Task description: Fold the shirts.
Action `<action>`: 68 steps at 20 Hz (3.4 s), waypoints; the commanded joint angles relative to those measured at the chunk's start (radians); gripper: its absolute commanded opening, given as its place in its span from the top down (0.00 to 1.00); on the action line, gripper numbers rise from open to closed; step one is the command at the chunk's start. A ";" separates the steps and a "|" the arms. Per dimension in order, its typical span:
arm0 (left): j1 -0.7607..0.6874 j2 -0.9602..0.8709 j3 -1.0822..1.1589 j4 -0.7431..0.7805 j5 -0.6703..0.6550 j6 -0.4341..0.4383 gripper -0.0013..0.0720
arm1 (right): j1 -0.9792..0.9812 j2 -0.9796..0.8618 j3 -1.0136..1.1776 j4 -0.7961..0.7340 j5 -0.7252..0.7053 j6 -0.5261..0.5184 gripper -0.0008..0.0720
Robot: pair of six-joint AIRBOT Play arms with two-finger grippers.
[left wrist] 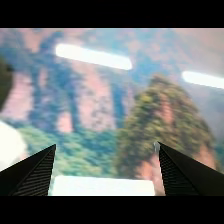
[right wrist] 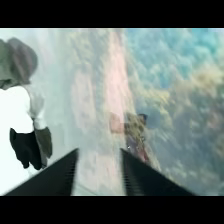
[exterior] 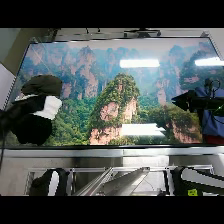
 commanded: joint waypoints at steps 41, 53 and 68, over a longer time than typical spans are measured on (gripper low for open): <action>-0.642 -0.886 0.878 -0.078 -0.468 -0.106 0.94 | 0.071 0.012 0.001 0.083 0.119 -0.181 0.87; -0.497 -0.961 0.727 0.175 -0.487 -0.174 0.01 | 0.311 0.050 0.000 -0.191 -0.085 -0.132 0.19; -0.596 -1.373 0.861 0.037 -0.426 -0.067 0.89 | 0.721 -0.187 0.000 -0.248 -0.249 0.041 0.21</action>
